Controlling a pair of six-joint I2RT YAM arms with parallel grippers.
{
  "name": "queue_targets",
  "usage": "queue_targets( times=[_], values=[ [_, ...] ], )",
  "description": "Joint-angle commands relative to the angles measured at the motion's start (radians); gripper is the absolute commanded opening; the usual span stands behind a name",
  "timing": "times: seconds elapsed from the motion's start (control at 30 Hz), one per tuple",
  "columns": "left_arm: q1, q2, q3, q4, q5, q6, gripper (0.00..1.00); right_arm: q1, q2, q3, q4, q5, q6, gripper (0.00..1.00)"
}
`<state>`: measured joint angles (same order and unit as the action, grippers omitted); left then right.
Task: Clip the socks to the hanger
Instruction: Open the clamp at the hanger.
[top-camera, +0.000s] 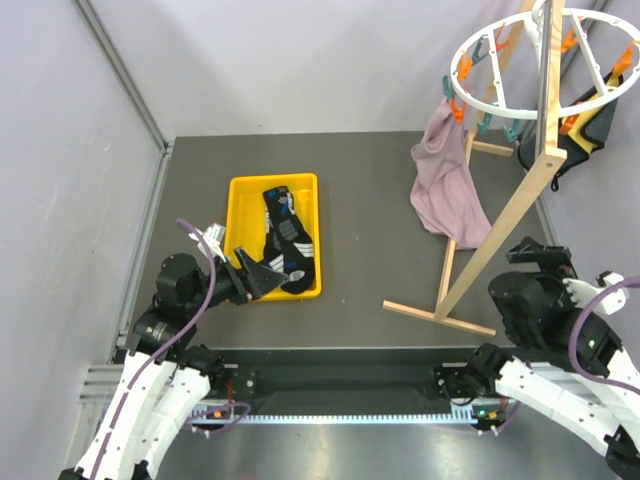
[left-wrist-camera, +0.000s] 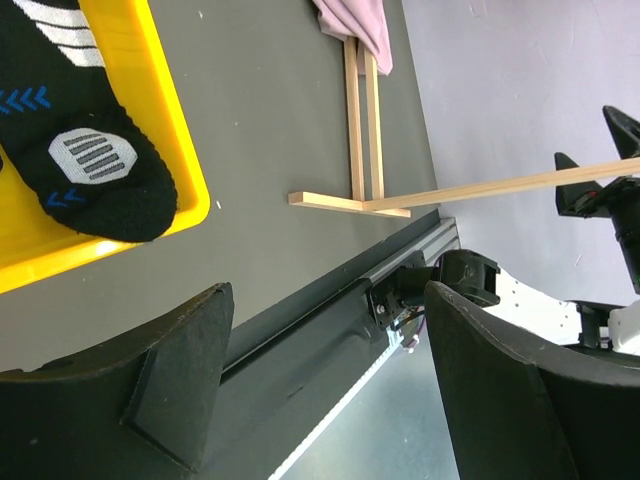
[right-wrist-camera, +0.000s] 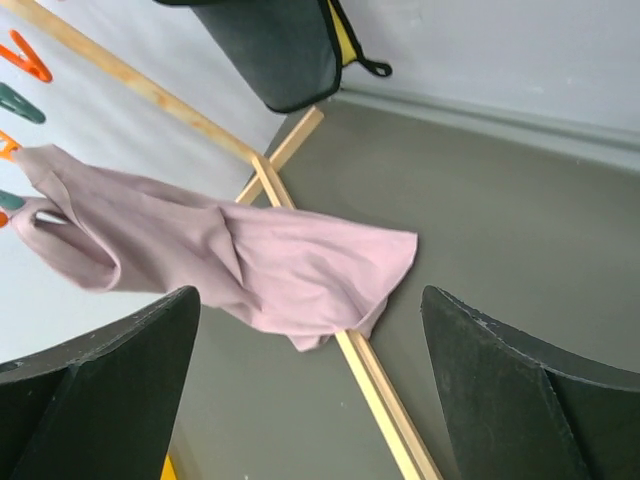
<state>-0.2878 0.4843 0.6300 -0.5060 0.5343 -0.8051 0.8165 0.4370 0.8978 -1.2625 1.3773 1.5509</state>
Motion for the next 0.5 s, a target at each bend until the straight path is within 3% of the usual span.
queue_targets(
  times=[0.0, 0.23, 0.47],
  values=[
    [-0.001, -0.019, 0.027, -0.002, 0.006, 0.001, 0.81, 0.018, 0.093, 0.081, 0.049, 0.165, 0.011, 0.92],
    [-0.002, -0.030, 0.045, -0.043, -0.010, 0.007, 0.81, -0.004, 0.060, 0.090, 0.040, 0.367, -0.011, 0.91],
    [-0.001, -0.020, 0.042, -0.040, -0.011, 0.012, 0.81, -0.008, 0.138, 0.237, 0.017, 0.402, -0.172, 0.94]
  ],
)
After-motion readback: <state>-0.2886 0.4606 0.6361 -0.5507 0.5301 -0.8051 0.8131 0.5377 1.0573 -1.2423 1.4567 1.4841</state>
